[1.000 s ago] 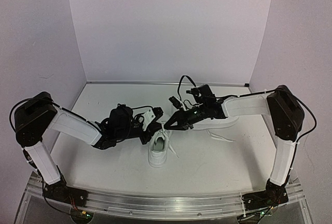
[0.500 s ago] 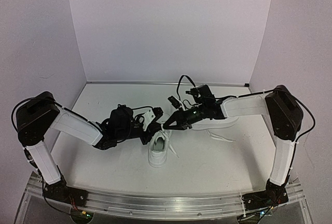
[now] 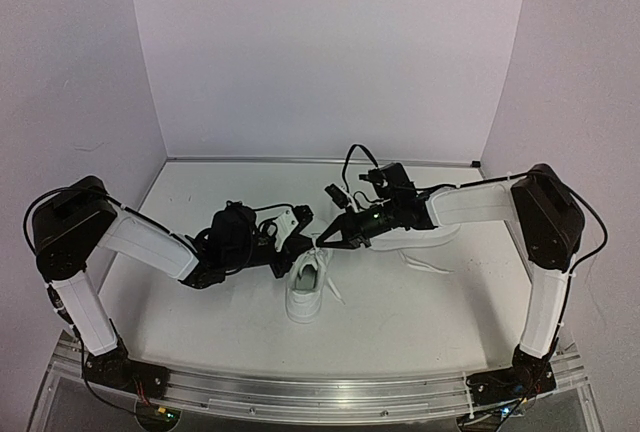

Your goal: Tie the shoes

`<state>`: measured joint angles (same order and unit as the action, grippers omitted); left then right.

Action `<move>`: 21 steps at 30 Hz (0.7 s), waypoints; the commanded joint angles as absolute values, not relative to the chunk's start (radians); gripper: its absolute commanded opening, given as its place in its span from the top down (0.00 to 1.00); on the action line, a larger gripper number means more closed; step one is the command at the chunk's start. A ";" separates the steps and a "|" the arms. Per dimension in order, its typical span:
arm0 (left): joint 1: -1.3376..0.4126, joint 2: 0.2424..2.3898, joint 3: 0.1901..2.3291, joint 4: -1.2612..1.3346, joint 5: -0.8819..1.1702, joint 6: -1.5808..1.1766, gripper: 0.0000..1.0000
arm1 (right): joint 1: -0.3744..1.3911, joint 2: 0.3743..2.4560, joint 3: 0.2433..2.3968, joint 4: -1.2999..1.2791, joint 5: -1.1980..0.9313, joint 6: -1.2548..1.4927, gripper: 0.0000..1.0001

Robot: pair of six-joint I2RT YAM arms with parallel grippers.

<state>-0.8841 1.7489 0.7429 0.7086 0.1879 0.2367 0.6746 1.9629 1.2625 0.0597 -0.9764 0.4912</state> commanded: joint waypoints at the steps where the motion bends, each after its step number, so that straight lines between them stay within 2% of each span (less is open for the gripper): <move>1: -0.882 1.707 0.745 0.731 0.189 0.252 0.98 | 0.688 1.946 1.269 0.091 -0.972 0.489 1.00; 13: -0.872 1.535 0.715 0.515 0.139 0.305 0.82 | 0.685 1.910 1.251 0.091 -0.934 0.492 1.00; 21: -0.779 1.461 0.712 0.376 0.207 0.270 0.65 | 0.685 1.886 1.241 0.091 -0.931 0.471 1.00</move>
